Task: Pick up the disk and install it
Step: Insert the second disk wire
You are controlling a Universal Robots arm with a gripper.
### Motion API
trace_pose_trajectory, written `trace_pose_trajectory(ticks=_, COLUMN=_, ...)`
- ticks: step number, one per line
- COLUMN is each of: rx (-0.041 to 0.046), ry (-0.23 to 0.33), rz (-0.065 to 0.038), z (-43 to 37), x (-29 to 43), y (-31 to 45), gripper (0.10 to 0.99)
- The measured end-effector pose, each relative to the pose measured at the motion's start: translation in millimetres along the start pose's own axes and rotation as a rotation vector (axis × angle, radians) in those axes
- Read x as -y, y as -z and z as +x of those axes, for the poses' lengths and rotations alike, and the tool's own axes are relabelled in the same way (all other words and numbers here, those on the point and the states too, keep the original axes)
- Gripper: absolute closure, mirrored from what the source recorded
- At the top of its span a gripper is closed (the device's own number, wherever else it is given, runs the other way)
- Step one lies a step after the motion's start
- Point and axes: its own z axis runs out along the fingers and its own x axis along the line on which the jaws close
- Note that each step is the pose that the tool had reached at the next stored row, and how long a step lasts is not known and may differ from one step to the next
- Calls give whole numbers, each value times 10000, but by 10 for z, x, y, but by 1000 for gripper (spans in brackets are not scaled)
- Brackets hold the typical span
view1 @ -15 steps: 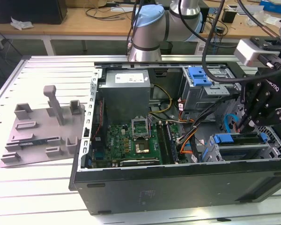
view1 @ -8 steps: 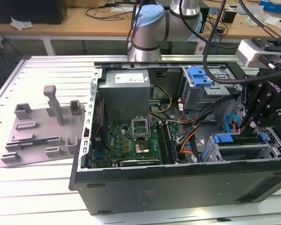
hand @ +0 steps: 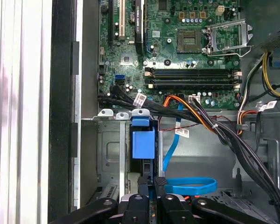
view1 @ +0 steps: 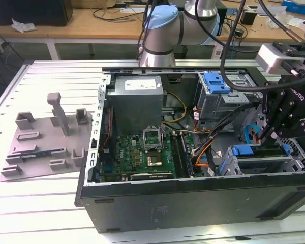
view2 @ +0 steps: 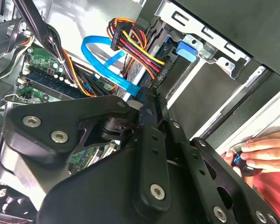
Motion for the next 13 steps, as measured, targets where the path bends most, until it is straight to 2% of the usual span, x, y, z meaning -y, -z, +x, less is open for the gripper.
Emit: trace_pose_trajectory(ticks=13, rx=-1, ry=0, rz=0, z=-13, x=9, y=-10, gripper=925)
